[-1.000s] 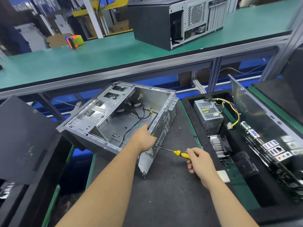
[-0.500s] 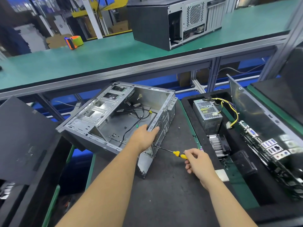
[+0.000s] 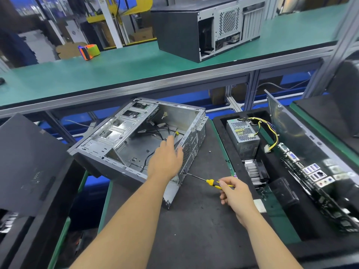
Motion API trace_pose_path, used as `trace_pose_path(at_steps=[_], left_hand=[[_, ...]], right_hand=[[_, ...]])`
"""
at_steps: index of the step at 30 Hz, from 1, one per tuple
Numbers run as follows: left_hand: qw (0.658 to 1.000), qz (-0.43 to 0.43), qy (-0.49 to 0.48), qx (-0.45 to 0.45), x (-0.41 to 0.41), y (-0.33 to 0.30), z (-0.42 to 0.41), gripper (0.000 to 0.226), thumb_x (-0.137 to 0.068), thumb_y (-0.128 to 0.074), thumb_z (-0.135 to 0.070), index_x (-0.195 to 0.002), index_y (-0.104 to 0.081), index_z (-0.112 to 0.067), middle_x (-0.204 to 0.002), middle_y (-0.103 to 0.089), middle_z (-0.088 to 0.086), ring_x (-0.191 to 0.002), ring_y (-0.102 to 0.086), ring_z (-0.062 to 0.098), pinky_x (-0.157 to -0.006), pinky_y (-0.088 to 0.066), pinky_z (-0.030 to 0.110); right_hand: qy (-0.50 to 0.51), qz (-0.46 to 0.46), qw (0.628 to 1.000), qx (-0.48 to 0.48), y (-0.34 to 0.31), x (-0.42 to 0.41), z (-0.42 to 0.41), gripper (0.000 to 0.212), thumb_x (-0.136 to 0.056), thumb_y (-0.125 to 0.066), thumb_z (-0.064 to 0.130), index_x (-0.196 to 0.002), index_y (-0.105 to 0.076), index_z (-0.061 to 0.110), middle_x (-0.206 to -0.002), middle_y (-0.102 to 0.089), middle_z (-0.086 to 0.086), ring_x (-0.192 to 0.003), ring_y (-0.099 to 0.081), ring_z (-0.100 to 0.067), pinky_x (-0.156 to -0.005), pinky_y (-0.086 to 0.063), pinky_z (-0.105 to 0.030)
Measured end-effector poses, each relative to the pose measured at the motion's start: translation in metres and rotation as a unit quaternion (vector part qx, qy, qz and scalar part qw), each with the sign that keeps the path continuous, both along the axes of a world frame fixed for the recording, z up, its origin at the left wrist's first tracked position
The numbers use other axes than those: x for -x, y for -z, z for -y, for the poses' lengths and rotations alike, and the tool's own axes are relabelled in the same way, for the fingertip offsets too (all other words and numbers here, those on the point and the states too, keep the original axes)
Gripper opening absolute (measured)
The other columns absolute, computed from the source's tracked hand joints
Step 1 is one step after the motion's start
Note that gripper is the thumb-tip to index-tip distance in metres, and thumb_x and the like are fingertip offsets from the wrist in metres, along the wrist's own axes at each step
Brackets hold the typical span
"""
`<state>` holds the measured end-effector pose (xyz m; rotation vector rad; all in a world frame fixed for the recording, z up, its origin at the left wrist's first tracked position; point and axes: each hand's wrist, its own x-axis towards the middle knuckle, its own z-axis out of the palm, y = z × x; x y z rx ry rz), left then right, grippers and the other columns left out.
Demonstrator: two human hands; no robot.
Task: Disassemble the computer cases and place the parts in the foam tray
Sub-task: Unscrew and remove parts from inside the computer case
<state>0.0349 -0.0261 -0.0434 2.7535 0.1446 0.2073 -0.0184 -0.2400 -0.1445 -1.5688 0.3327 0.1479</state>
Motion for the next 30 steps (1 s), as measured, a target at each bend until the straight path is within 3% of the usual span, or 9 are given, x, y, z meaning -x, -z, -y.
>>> trace_pose_path(at_steps=[2,4,8,9,12,14,18,25,30], left_hand=[[0.985,0.076,0.067,-0.140,0.005,0.002,0.004,0.041,-0.097,-0.052,-0.033,-0.135,-0.048,-0.019,-0.124,-0.053,0.006,-0.107,-0.052,0.032,-0.077,-0.049,0.042],[0.934,0.160,0.186,-0.260,0.011,0.003,0.008,0.040,-0.081,-0.063,-0.027,-0.118,-0.059,-0.014,-0.120,-0.057,0.009,-0.105,-0.053,0.033,-0.077,-0.045,0.041],[0.787,0.043,0.412,-0.457,0.018,0.019,0.014,0.038,-0.084,-0.064,-0.031,-0.117,-0.055,-0.013,-0.115,-0.055,0.006,-0.109,-0.051,0.029,-0.094,-0.041,0.041],[0.796,0.006,0.396,-0.458,0.020,0.025,0.016,0.040,-0.088,-0.062,-0.030,-0.123,-0.052,-0.012,-0.118,-0.055,0.006,-0.112,-0.050,0.029,-0.099,-0.039,0.041],[0.904,-0.037,0.241,-0.351,0.026,0.037,0.031,0.044,-0.096,-0.058,-0.023,-0.136,-0.043,-0.013,-0.128,-0.052,0.005,-0.121,-0.048,0.029,-0.101,-0.035,0.039],[0.933,-0.046,0.191,-0.302,0.029,0.040,0.043,0.041,-0.095,-0.057,-0.010,-0.134,-0.045,-0.013,-0.127,-0.053,0.005,-0.120,-0.049,0.028,-0.095,-0.039,0.037],[0.961,-0.108,0.121,-0.224,0.030,0.042,0.053,0.030,-0.089,-0.050,0.008,-0.111,-0.057,-0.011,-0.117,-0.062,0.010,-0.111,-0.060,0.033,-0.082,-0.049,0.042],[0.990,-0.139,-0.015,-0.005,0.023,0.055,0.043,0.032,-0.088,-0.048,0.008,-0.108,-0.065,-0.010,-0.107,-0.068,0.013,-0.097,-0.065,0.036,-0.077,-0.051,0.038],[0.987,-0.147,-0.042,0.052,0.034,0.074,0.039,0.031,-0.095,-0.047,0.001,-0.118,-0.065,-0.010,-0.117,-0.066,0.012,-0.105,-0.063,0.033,-0.085,-0.050,0.038]], right_hand=[[0.005,-0.008,1.000,-0.011,0.001,0.001,0.004,0.013,-0.096,-0.061,0.014,-0.089,-0.072,0.016,-0.072,-0.065,-0.003,-0.054,-0.056,-0.016,-0.051,-0.049,-0.028],[0.006,-0.014,1.000,-0.017,0.002,0.001,0.006,0.014,-0.096,-0.062,0.015,-0.087,-0.072,0.017,-0.070,-0.064,-0.004,-0.054,-0.056,-0.016,-0.052,-0.050,-0.029],[0.004,-0.013,0.999,-0.034,-0.003,0.001,0.011,0.014,-0.096,-0.062,0.014,-0.087,-0.073,0.016,-0.066,-0.062,-0.006,-0.054,-0.055,-0.017,-0.052,-0.049,-0.031],[0.001,-0.011,0.999,-0.036,-0.005,0.001,0.013,0.014,-0.096,-0.062,0.014,-0.087,-0.073,0.015,-0.066,-0.061,-0.005,-0.054,-0.055,-0.017,-0.051,-0.049,-0.031],[-0.013,-0.007,0.999,-0.042,-0.009,0.003,0.018,0.016,-0.097,-0.061,0.014,-0.087,-0.074,0.015,-0.065,-0.060,-0.004,-0.055,-0.054,-0.017,-0.051,-0.048,-0.031],[-0.013,-0.007,0.999,-0.048,-0.010,0.003,0.022,0.018,-0.097,-0.061,0.013,-0.085,-0.074,0.016,-0.064,-0.060,-0.004,-0.056,-0.054,-0.018,-0.051,-0.048,-0.032],[-0.010,-0.013,0.998,-0.055,-0.009,0.006,0.025,0.020,-0.097,-0.061,0.014,-0.083,-0.074,0.017,-0.064,-0.059,-0.004,-0.056,-0.053,-0.018,-0.051,-0.047,-0.032],[0.083,-0.026,0.995,-0.048,-0.001,0.004,0.025,0.007,-0.094,-0.066,0.011,-0.090,-0.072,0.013,-0.072,-0.067,-0.010,-0.058,-0.060,-0.017,-0.054,-0.053,-0.031],[0.093,-0.023,0.983,0.155,0.006,0.003,-0.005,0.015,-0.083,-0.076,0.027,-0.076,-0.064,0.022,-0.069,-0.066,0.005,-0.072,-0.061,-0.017,-0.062,-0.045,-0.032]])
